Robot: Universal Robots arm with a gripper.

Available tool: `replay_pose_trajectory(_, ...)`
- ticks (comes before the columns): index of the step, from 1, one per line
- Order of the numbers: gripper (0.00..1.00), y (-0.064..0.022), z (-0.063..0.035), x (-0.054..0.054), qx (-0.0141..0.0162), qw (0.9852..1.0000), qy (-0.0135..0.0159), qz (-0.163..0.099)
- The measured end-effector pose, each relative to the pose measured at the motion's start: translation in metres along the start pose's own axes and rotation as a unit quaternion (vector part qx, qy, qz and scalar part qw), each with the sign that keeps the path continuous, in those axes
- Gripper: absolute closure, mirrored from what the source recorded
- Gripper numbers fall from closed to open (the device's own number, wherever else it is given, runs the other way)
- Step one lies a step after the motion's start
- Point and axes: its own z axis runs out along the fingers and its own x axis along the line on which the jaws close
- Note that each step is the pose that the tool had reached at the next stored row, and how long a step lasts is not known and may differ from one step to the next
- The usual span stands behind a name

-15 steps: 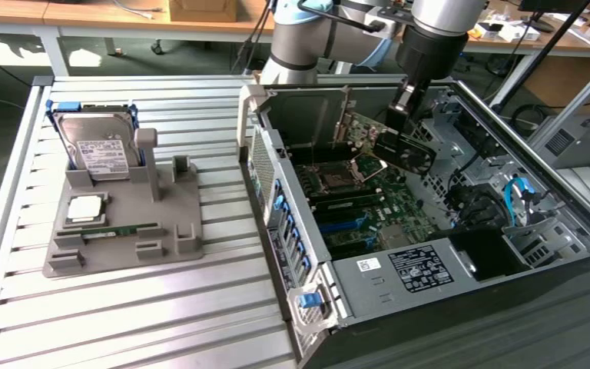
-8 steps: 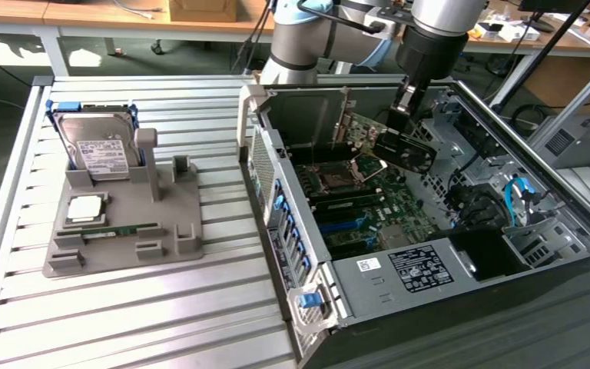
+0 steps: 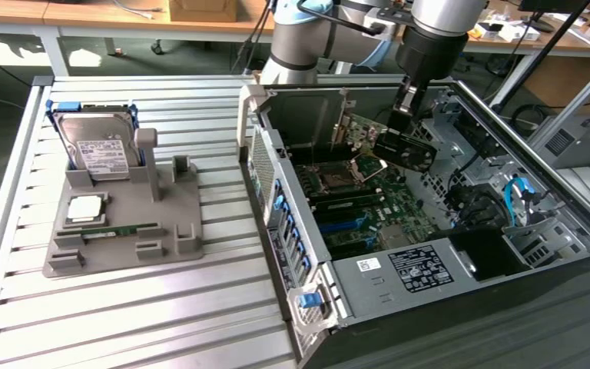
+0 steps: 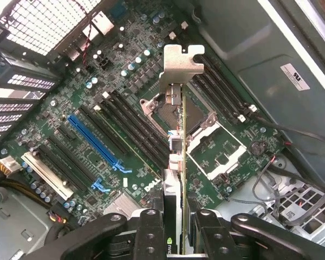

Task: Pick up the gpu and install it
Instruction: 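Insert the gpu into the slot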

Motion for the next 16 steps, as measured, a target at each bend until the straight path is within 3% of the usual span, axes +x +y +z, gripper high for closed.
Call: replay_pose_trajectory(16, 0.73, 0.0000, 0.0002, 0.0000, -0.0016, 0.9987, -0.0033, -0.050)
